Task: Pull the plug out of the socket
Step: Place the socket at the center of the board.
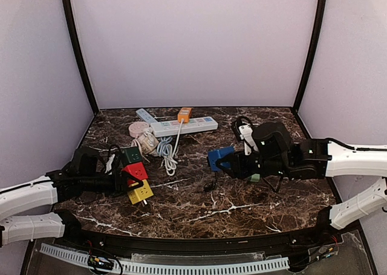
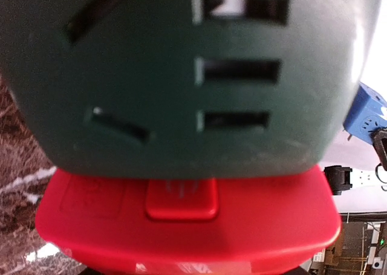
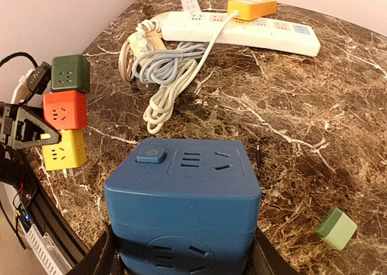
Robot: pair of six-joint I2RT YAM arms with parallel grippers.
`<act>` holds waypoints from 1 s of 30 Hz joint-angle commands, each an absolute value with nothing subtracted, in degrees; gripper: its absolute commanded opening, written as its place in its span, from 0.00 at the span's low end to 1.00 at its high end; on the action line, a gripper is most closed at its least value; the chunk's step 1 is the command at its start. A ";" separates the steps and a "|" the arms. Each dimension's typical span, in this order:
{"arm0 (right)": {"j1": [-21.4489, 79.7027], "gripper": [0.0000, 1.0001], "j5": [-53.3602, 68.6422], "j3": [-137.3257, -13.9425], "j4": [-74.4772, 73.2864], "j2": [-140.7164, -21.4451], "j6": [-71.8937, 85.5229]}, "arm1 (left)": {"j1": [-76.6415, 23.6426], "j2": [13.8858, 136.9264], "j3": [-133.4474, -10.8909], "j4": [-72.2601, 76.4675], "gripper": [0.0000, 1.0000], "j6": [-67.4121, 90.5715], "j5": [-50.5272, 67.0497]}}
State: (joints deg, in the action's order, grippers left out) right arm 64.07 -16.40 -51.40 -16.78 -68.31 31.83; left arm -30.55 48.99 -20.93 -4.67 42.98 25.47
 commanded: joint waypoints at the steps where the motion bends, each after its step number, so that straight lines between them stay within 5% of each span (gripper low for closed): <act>1: 63.89 0.00 -14.26 -51.84 -12.19 -67.20 30.05 | -30.76 45.61 -17.13 -2.37 0.02 47.89 25.33; 12: 63.94 0.00 -9.41 -53.50 -10.54 -68.44 28.78 | -30.76 47.76 -14.57 -2.53 0.21 47.26 24.51; 30: 63.94 0.00 -8.15 -53.31 -10.96 -68.25 29.35 | -30.72 46.57 -15.54 -8.38 0.93 45.76 18.96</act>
State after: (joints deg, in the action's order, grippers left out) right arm 64.07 -8.62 -51.72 -14.74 -68.69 29.34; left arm -30.65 48.10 -14.13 -4.71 47.75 21.61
